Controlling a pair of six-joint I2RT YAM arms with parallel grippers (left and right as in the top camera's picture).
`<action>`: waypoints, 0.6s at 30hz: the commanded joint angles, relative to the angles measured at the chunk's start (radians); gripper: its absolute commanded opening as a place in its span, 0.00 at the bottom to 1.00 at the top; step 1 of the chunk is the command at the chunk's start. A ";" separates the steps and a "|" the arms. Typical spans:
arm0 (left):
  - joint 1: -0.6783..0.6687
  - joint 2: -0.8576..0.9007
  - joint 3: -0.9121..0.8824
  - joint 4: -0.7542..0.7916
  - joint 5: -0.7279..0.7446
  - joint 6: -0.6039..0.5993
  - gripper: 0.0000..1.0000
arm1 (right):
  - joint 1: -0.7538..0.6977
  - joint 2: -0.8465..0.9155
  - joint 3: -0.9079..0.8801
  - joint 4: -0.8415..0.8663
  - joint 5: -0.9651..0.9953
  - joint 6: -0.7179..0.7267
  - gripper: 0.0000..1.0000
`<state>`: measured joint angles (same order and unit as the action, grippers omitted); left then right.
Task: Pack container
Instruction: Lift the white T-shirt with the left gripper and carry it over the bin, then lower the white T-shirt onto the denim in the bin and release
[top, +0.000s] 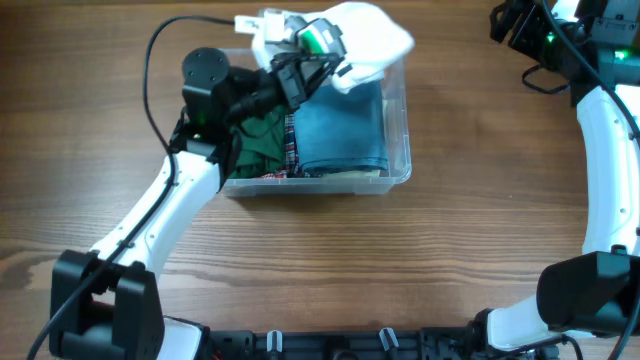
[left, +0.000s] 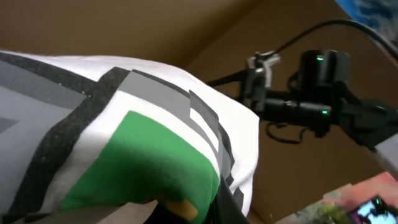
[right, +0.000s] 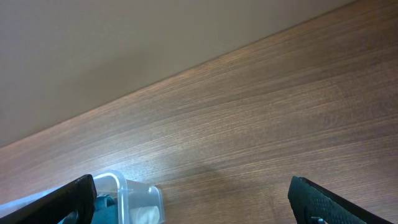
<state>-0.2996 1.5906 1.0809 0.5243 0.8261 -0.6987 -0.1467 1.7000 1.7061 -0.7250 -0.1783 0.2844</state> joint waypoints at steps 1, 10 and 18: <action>-0.062 0.017 0.088 0.006 -0.004 0.094 0.04 | 0.002 0.011 -0.006 0.003 0.007 0.007 1.00; -0.147 0.042 0.094 -0.143 0.041 0.318 0.04 | 0.002 0.011 -0.006 0.003 0.006 0.007 1.00; -0.140 0.134 0.095 -0.185 0.168 0.435 0.04 | 0.002 0.011 -0.006 0.003 0.007 0.007 1.00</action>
<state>-0.4515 1.6939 1.1534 0.3340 0.9085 -0.3527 -0.1467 1.7000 1.7061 -0.7250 -0.1787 0.2844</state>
